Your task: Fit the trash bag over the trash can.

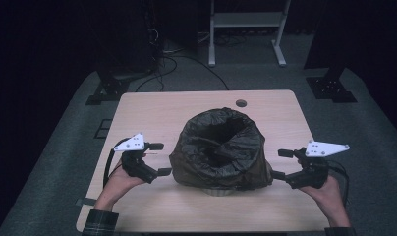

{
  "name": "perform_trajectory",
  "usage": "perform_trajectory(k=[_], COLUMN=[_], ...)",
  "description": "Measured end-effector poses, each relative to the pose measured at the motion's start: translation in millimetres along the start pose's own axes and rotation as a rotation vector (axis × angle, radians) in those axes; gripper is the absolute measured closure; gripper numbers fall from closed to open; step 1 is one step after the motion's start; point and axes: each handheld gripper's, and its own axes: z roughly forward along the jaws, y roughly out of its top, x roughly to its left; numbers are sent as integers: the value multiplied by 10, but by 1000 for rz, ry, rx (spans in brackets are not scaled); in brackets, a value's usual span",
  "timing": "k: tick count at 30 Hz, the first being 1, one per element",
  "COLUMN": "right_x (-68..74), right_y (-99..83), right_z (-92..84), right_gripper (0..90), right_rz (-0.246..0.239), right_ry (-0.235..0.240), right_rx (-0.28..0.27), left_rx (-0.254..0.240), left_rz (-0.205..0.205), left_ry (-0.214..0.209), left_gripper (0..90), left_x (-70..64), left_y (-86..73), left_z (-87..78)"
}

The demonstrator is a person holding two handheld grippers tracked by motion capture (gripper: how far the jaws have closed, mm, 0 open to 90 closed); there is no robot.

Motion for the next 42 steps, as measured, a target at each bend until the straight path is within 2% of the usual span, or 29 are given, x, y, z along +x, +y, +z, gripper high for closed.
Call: perform_trajectory(k=[4, 8, 16, 19, 22, 24, 32, 38, 42], right_x=[14, 37, 85, 96, 100, 112, 170, 235, 241], right_y=[126, 272, 592, 691, 793, 869, 1160, 1239, 1245], right_z=[-37, -55, -50, -24, 18, 58, 380, 696, 831], right_gripper=[13, 9, 4, 4, 4, 4, 4, 4, 4], right_rz=[-29, -65, -119, -126, -125, -140, -193, -259, -279], right_ry=[-16, -21, -16, -5, 1, -2, 27, 67, 79], right_rx=[-28, -32, -52, -55, -48, -39, 67, 203, 290], left_rx=[24, 74, 182, 218, 287, 304, 378, 349, 348], left_rz=[16, 28, 11, 5, 7, -1, -10, -10, -10], left_ry=[37, 65, 124, 142, 181, 190, 218, 225, 226], left_gripper=[0, 0, 0, 0, 0, 0, 0, 0, 0], left_x=[-43, -79, -167, -184, -184, -184, -181, -180, -185], left_y=[-78, -196, -510, -605, -707, -778, -957, -997, -1000], left_z=[-54, -79, -88, -95, -95, -95, -78, -111, -115])
